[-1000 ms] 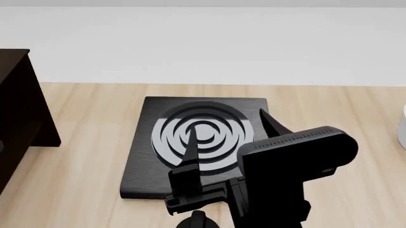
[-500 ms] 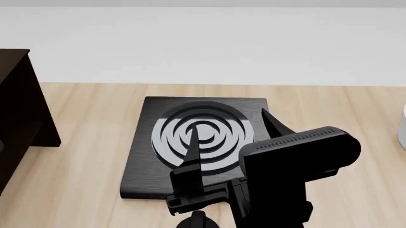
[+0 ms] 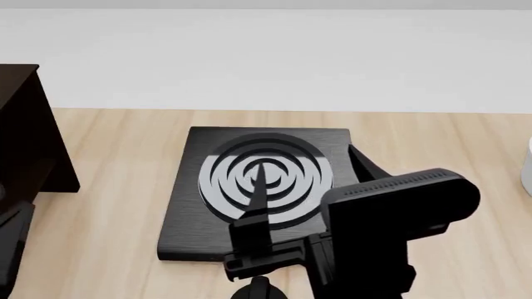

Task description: Put the frying pan on the cabinet shelf.

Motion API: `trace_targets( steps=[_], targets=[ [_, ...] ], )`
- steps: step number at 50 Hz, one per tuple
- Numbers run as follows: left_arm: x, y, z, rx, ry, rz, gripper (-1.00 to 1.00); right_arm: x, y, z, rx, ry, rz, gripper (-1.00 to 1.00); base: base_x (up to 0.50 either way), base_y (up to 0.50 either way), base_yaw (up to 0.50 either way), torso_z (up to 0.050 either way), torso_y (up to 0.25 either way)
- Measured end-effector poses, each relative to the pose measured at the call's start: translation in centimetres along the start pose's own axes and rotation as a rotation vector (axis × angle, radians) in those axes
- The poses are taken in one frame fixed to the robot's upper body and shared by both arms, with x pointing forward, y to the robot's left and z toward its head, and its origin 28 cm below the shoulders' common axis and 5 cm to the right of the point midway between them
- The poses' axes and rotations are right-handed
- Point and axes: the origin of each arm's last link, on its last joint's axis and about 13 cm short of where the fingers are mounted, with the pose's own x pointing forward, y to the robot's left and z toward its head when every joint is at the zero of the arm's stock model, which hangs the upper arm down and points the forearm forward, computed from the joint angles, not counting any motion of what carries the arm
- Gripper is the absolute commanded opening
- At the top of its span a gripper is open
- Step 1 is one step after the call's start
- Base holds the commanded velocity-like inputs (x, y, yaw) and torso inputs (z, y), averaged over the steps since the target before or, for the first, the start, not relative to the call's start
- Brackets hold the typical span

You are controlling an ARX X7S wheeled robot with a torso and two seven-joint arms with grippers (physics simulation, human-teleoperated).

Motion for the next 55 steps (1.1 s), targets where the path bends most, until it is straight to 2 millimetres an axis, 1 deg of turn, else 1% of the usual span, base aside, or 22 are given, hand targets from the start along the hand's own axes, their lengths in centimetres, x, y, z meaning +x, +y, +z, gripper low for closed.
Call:
trace_targets(
  steps=[5,12,19,27,38,55],
  targets=[
    [0.1,0.4,-0.5,0.073,-0.002,0.001,1.00,0.0,-0.1,0.0,0.001,0.001,-0.003,1.00,0.00,0.00,0.00,0.000,0.000],
    [0.4,1.1,-1.3,0.305,-0.023,0.070,1.00,-0.1,-0.1,0.0,-0.001,0.002,-0.006,1.00,0.00,0.00,0.00,0.000,0.000],
    [0.7,1.4,-2.1,0.519,-0.027,0.111,1.00,-0.1,-0.2,-0.1,-0.001,0.006,-0.013,1.00,0.00,0.00,0.00,0.000,0.000],
    [0.9,1.3,-2.9,0.692,-0.021,0.128,1.00,-0.1,-0.5,-0.2,-0.006,0.028,-0.058,1.00,0.00,0.00,0.00,0.000,0.000],
    [1.1,1.0,-3.6,0.818,-0.022,0.136,1.00,-0.4,-1.1,0.0,-0.031,0.051,-0.110,1.00,0.00,0.00,0.00,0.000,0.000],
    [1.3,1.0,-3.9,0.878,-0.017,0.152,1.00,-2.0,-2.8,1.5,-0.126,0.053,-0.220,1.00,0.00,0.00,0.00,0.000,0.000]
  ],
)
